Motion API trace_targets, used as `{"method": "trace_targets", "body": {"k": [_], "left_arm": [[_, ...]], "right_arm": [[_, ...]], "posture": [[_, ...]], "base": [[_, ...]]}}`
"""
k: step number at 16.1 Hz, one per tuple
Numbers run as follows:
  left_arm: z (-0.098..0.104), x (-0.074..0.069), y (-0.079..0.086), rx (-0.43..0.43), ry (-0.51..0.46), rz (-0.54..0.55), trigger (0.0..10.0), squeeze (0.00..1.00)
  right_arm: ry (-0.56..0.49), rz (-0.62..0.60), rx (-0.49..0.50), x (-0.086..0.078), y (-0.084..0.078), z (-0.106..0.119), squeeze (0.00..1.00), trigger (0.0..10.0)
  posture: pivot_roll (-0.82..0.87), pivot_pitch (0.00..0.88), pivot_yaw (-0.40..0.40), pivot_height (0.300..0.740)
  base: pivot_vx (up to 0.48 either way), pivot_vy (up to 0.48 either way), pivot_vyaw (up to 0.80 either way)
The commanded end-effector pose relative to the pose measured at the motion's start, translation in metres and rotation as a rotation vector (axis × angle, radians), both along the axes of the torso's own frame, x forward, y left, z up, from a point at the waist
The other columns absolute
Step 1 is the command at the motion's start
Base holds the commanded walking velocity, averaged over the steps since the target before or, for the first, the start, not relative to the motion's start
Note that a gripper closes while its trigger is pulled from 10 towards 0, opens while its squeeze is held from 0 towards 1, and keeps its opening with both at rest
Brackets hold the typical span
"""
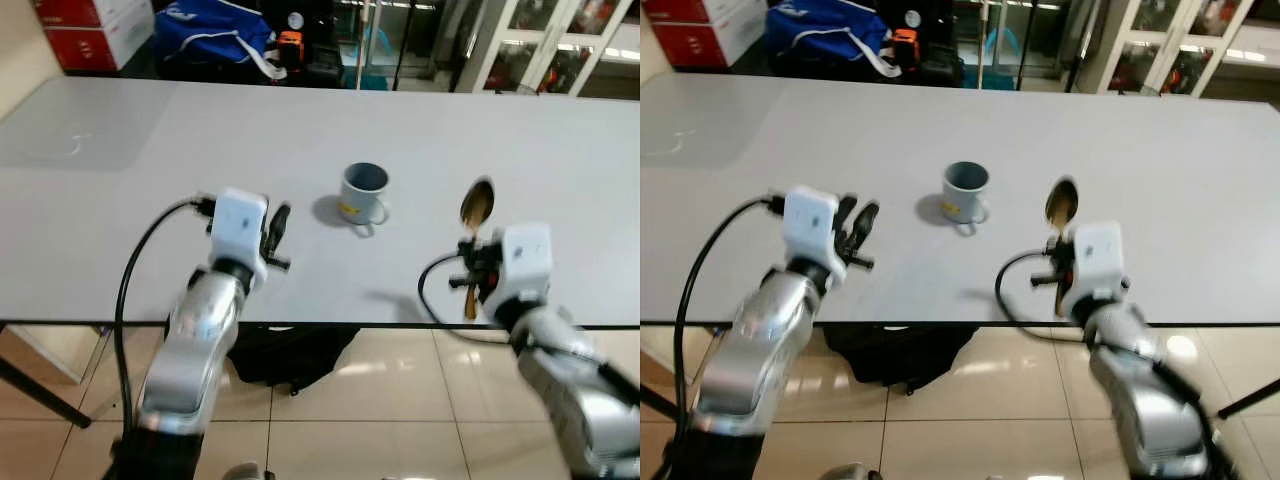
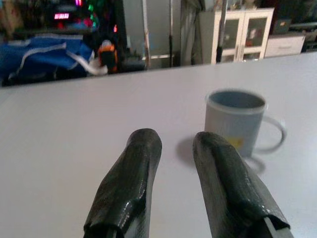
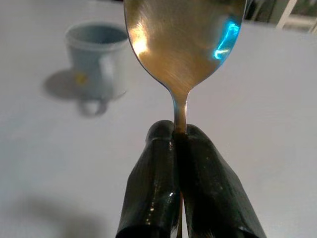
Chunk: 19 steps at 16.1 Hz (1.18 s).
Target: Setting the table
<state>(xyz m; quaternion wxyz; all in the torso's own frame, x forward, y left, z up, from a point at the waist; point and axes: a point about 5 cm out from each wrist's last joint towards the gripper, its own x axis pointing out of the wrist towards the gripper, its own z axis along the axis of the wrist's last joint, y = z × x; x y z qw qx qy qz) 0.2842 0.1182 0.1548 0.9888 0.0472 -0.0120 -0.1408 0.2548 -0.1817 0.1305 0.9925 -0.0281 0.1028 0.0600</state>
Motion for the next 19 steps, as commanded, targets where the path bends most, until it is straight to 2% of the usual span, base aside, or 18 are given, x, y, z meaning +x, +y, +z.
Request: {"method": "trace_targets", "body": {"k": [1,3,5,7,9,13,15,17,19], "left_arm": [[0.004,-0.003,-0.006,0.010,-0.010,-0.018,10.0,0.00],[0.001,-0.008,-0.008,-0.001,0.003,-0.039,10.0,0.00],[0.003,-0.001,-0.010,-0.031,0.007,-0.037,10.0,0.00],[0.003,-0.001,-0.010,-0.032,0.007,-0.034,10.0,0.00],[0.001,-0.004,-0.010,0.038,-0.007,-0.065,10.0,0.00],[0.004,-0.004,-0.007,0.099,-0.034,-0.079,10.0,0.00],[0.008,-0.006,-0.007,0.135,-0.055,-0.094,10.0,0.00],[0.009,-0.008,-0.007,0.147,-0.055,-0.115,10.0,0.00],[0.008,-0.009,-0.008,0.151,-0.052,-0.136,10.0,0.00]], "right_arm": [[-0.013,-0.026,0.024,-0.003,-0.004,0.000,0.00,10.0],[0.003,-0.022,0.038,-0.011,0.001,-0.005,0.00,10.0],[-0.016,0.006,0.037,-0.003,0.001,0.004,0.00,10.0],[-0.016,0.038,0.035,0.003,0.001,0.008,0.00,10.0],[0.004,0.051,0.052,0.017,0.001,0.014,0.00,10.0],[0.031,0.110,0.040,0.042,0.000,0.018,0.00,10.0],[0.074,0.144,0.046,0.055,-0.001,0.018,0.00,10.0],[0.138,0.196,-0.015,0.067,-0.001,0.016,0.00,10.0],[0.199,0.172,-0.014,0.083,-0.009,0.015,0.00,10.0]], "posture": [[-0.03,0.087,-0.040,0.740],[-0.05,0.092,-0.032,0.740],[-0.06,0.104,-0.027,0.740],[-0.06,0.099,-0.022,0.740],[-0.06,0.091,-0.020,0.740],[-0.04,0.087,-0.027,0.740],[-0.02,0.084,-0.025,0.740],[-0.02,0.080,-0.022,0.740],[-0.02,0.078,-0.028,0.740]], "base": [[0.000,-0.307,0.00],[0.000,-0.311,0.00],[0.000,-0.154,0.00],[0.000,0.000,0.00],[0.000,0.000,0.00],[0.000,0.000,0.00],[0.000,0.000,0.00],[0.000,0.000,0.00],[0.000,0.000,0.00]]}}
